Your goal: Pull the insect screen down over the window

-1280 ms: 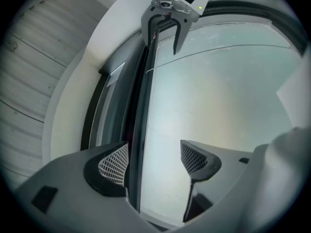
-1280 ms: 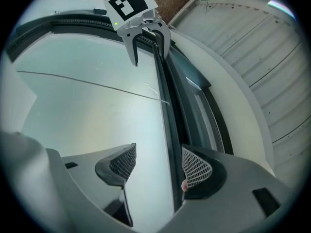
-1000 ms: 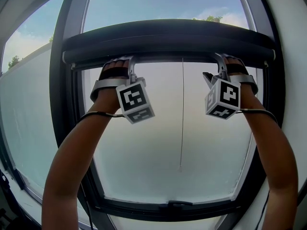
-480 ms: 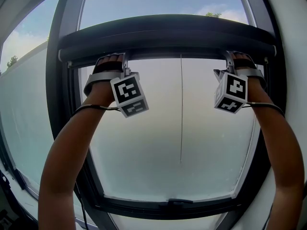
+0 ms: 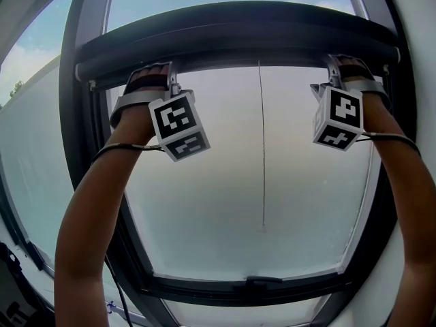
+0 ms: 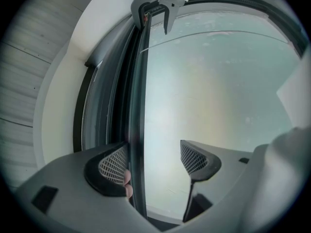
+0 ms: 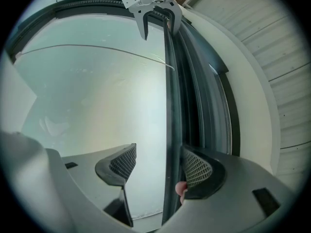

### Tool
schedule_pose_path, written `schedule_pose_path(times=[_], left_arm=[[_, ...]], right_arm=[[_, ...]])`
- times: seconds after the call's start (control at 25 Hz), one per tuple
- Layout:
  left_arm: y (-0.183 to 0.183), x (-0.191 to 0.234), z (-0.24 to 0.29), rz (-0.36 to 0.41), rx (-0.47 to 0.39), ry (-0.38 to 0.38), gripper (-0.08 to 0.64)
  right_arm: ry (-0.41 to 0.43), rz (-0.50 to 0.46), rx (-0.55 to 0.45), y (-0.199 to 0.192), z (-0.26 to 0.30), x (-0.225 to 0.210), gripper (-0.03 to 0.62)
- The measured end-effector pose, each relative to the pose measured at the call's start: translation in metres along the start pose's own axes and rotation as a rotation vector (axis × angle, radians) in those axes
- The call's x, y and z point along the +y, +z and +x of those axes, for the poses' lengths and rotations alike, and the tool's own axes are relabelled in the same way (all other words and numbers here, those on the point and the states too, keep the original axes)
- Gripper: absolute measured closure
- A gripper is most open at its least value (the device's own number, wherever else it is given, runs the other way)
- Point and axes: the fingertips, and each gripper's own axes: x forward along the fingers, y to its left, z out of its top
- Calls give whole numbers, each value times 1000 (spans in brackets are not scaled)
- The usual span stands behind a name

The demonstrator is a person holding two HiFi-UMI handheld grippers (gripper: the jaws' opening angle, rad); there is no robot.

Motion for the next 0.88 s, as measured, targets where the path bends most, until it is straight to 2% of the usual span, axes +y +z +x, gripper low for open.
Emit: schedule_pose_path(times=[0.2,0.32,0.56,0.88], left_arm=[[-2,-5,-6,7,17,-17,242],[2,-17,-14,-15,10,-68,242],[-2,-37,-27,16,4,-141,242],[-2,-85,-55,17,3,-190,242]], right_arm=[[47,8,16,3,-5,7,307],[86,18,22,1,-12,19,307],[123,13,19,5,-24,37,307],[169,20,29,6,-50,86,307]])
